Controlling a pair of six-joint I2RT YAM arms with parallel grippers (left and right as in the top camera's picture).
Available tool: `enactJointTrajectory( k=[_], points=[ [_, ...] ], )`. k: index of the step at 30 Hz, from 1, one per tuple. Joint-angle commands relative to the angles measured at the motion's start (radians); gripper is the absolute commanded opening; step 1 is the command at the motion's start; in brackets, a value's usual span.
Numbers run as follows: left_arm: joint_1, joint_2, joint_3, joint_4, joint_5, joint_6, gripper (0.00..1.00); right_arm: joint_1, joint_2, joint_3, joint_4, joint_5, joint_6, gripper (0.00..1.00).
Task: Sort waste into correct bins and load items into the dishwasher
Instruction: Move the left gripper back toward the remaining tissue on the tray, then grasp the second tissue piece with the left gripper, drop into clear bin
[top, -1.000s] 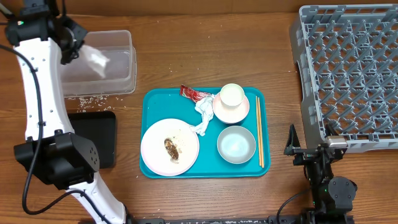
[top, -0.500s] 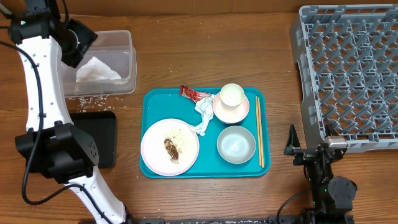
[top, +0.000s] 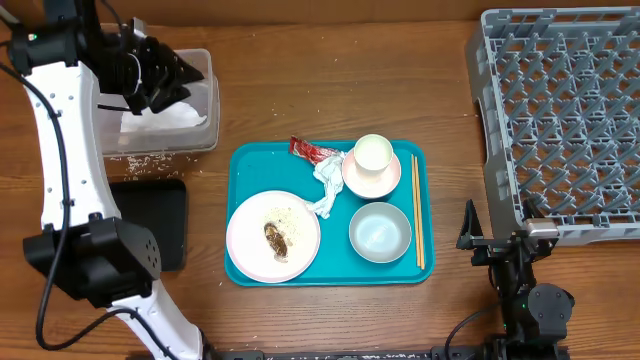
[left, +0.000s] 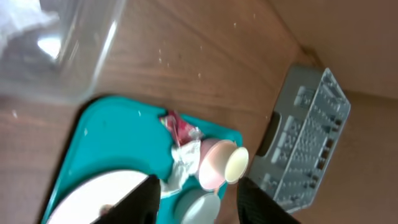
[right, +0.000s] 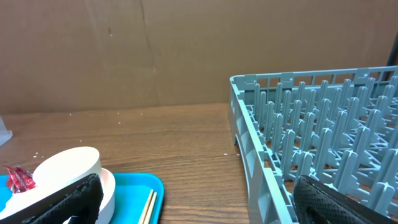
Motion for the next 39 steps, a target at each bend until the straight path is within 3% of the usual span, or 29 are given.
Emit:
enactJointTrajectory(
  k=[1,3,6,8,9,12,18,21,25,27,29,32,34,39],
  points=[
    [-0.01,-0.051,0.02,-0.083,-0.052,0.064,0.22,0.002,-0.007,-0.01,0.008,0.006,-0.004,1.0],
    [-0.015,-0.053,0.02,-0.131,-0.051,0.102,0.13,0.002,-0.007,-0.01,0.008,0.006,-0.004,1.0],
    [-0.027,-0.052,0.02,-0.202,-0.129,0.147,0.08,0.002,-0.007,-0.01,0.008,0.006,-0.004,1.0],
    [-0.027,-0.052,0.02,-0.217,-0.294,0.096,0.04,0.002,-0.007,-0.01,0.008,0.006,-0.004,1.0],
    [-0.027,-0.049,0.018,-0.23,-0.489,-0.007,0.04,0.002,-0.007,-0.01,0.008,0.006,-0.004,1.0],
    [-0.026,-0.048,0.003,-0.216,-0.67,-0.104,0.04,0.002,-0.007,-0.01,0.008,0.006,-0.004,1.0],
    [-0.026,-0.048,-0.06,-0.095,-0.702,-0.102,0.04,0.002,-0.007,-0.01,0.008,0.006,-0.004,1.0],
    [-0.031,-0.048,-0.072,-0.098,-0.575,-0.057,0.07,0.002,-0.007,-0.01,0.008,0.006,-0.004,1.0],
    [-0.068,-0.048,-0.072,-0.156,-0.211,0.145,0.27,0.002,-0.007,-0.01,0.008,0.006,-0.004,1.0],
    [-0.103,-0.048,-0.072,-0.18,-0.115,0.219,0.36,0.002,-0.007,-0.01,0.008,0.006,-0.004,1.0],
    [-0.15,-0.048,-0.072,-0.201,-0.113,0.248,0.42,0.002,-0.007,-0.01,0.008,0.006,-0.004,1.0],
    [-0.256,-0.048,-0.073,-0.216,-0.22,0.249,0.84,0.002,-0.007,-0.01,0.008,0.006,-0.004,1.0],
    [-0.352,-0.048,-0.078,-0.215,-0.337,0.213,0.97,0.002,-0.007,-0.01,0.008,0.006,-0.004,1.0],
    [-0.541,-0.048,-0.163,-0.156,-0.493,0.108,0.82,0.002,-0.007,-0.01,0.008,0.006,-0.004,1.0]
  ],
)
